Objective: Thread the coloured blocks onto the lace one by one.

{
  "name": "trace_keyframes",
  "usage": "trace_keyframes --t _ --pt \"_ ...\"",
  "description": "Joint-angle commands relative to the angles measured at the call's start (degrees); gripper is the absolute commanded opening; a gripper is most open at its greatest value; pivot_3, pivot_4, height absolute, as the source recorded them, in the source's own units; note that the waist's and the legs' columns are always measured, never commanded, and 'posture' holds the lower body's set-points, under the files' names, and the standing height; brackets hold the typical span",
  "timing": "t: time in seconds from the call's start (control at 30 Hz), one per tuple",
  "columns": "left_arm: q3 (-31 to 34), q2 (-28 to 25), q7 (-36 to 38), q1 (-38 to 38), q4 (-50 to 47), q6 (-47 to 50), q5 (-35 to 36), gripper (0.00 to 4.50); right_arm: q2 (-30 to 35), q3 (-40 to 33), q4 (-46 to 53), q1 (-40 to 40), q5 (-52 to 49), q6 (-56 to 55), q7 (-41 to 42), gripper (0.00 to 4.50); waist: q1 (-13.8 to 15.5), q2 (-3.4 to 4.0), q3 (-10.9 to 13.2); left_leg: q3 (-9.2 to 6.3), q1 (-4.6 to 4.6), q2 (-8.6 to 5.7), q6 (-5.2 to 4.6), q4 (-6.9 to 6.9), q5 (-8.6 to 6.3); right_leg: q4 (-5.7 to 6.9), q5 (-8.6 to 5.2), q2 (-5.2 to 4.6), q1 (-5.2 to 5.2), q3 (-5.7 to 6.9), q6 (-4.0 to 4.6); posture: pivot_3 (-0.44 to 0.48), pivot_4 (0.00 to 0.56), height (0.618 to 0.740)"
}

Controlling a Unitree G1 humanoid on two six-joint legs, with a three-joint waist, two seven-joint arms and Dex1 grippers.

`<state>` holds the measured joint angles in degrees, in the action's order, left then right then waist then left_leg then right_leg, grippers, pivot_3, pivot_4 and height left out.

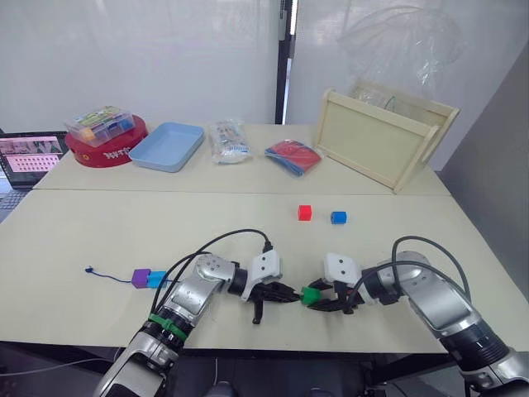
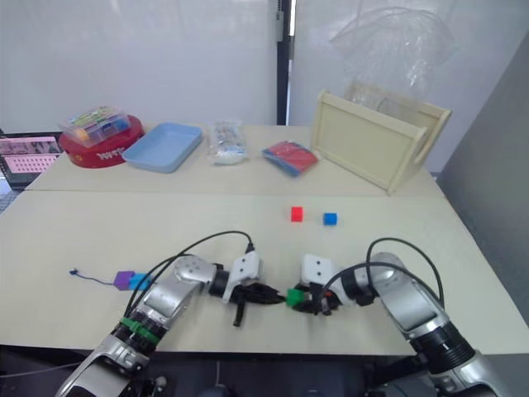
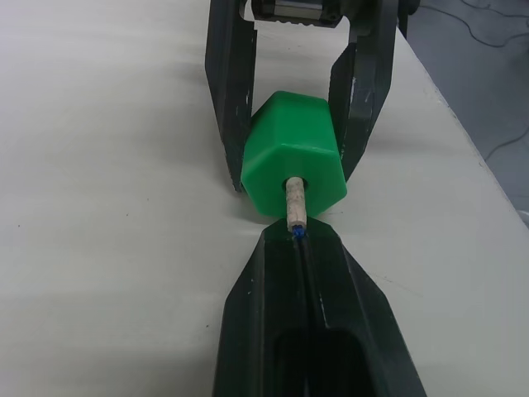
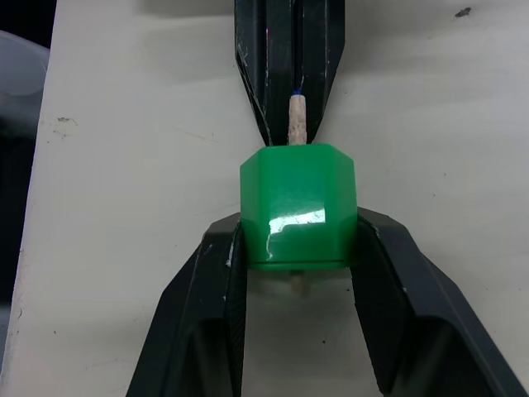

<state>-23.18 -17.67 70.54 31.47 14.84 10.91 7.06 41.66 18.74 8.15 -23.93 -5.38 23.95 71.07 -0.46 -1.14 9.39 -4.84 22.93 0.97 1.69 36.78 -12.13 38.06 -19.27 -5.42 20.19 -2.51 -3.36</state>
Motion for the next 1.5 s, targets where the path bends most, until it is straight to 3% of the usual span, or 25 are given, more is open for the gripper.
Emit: trace_keyframes --t 0.03,0.27,0.53,1.0,1.27,1.5 --pt "-2.1 3.6 0.3 0.7 -0.8 0.5 0.9 0.00 -0.8 2.0 1.2 0.7 0.0 0.3 -0.1 1.28 0.1 0.00 0.0 0.00 0.00 -0.01 0.00 0.00 0.00 0.00 0.00 -0.01 0.00 0.00 -0.01 0.000 0.150 0.740" --pt "-2.1 2.5 0.7 0.7 -1.7 1.7 -0.5 0.00 -1.1 1.9 1.1 0.7 0.2 0.3 -0.5 1.28 0.1 0.00 0.0 0.00 0.00 -0.01 0.00 0.00 0.00 -0.01 0.00 -0.01 0.00 0.01 -0.01 0.000 0.150 0.740" --pt "0.9 -8.1 3.6 -0.5 -7.4 3.8 -0.5 2.39 -0.6 1.7 1.3 1.5 0.4 0.5 -1.1 1.28 -1.0 0.00 0.0 -0.02 -0.03 0.06 -0.01 -0.06 0.00 0.04 0.00 0.09 0.06 -0.02 -0.01 0.000 0.150 0.740" --pt "3.2 -14.9 2.1 -7.7 -11.9 3.5 0.4 2.39 -0.3 1.7 1.4 1.8 0.5 0.7 -1.7 1.28 -1.1 0.00 0.0 -0.04 -0.04 0.09 -0.03 -0.08 -0.02 0.02 0.00 0.11 0.06 -0.02 0.00 0.000 0.150 0.740" --pt "0.4 -12.7 -0.1 -8.0 -10.0 0.3 -1.7 0.04 -0.3 1.6 1.3 1.3 0.4 0.8 -1.7 1.28 -0.9 0.01 0.0 -0.03 -0.06 0.09 -0.06 -0.10 -0.04 0.01 0.00 0.10 0.05 -0.03 0.00 0.000 0.150 0.740" --pt "-0.2 -8.1 -1.8 -6.2 -8.4 -0.3 -1.7 0.04 0.0 1.6 2.0 1.9 0.2 1.3 -1.7 1.28 -0.3 0.01 0.0 -0.02 -0.06 0.06 -0.06 -0.09 -0.04 -0.02 0.00 0.07 0.01 -0.02 0.00 0.000 0.150 0.740"
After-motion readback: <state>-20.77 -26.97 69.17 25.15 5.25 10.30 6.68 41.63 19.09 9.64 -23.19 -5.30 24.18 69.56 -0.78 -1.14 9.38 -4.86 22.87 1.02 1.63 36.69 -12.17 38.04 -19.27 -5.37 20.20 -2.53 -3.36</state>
